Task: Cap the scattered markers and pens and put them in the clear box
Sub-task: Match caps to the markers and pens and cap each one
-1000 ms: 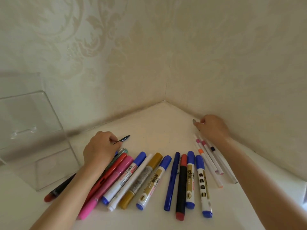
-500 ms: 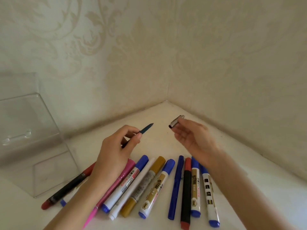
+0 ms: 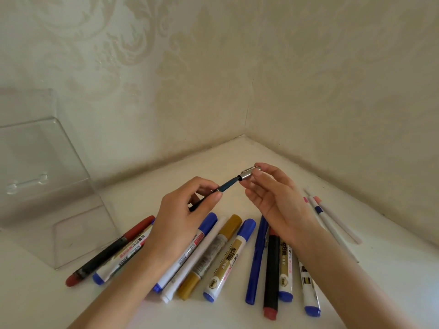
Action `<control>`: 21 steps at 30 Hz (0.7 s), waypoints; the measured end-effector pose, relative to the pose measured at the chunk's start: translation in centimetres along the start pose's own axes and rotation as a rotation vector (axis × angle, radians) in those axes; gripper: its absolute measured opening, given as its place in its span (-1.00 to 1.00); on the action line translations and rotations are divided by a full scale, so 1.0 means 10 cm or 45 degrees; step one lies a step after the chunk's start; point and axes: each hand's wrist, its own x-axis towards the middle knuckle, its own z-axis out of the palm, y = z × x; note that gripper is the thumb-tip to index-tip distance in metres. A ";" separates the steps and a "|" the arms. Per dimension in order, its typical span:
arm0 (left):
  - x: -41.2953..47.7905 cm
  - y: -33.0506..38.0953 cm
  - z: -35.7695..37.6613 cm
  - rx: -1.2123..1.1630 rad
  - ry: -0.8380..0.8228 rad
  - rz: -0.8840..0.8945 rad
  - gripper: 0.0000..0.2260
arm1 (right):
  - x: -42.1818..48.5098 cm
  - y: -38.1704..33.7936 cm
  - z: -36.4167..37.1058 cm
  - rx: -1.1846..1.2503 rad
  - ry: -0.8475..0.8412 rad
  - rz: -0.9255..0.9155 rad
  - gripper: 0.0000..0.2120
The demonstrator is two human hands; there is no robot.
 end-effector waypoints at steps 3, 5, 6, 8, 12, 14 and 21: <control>0.00 0.00 0.00 0.004 -0.004 -0.013 -0.92 | -0.02 0.02 0.01 -0.150 -0.020 -0.108 -0.83; 0.00 -0.01 0.02 0.008 0.000 -0.041 -0.89 | -0.05 0.03 0.04 -0.397 0.002 -0.289 -0.83; -0.01 -0.01 0.04 0.003 0.008 -0.074 -0.86 | -0.06 0.04 0.06 -0.526 0.006 -0.389 -0.82; -0.02 -0.03 0.06 -0.033 0.021 -0.141 -0.84 | -0.08 0.06 0.08 -0.629 0.005 -0.509 -0.81; -0.04 -0.02 0.07 -0.085 -0.017 -0.106 -0.88 | -0.12 0.10 0.10 -0.590 -0.005 -0.517 -0.84; -0.05 -0.03 0.07 -0.078 -0.030 -0.086 -0.89 | -0.13 0.13 0.10 -0.584 -0.011 -0.507 -0.84; -0.08 -0.06 0.10 0.003 0.013 -0.037 -0.94 | -0.12 0.18 0.12 -0.530 0.032 -0.499 -0.86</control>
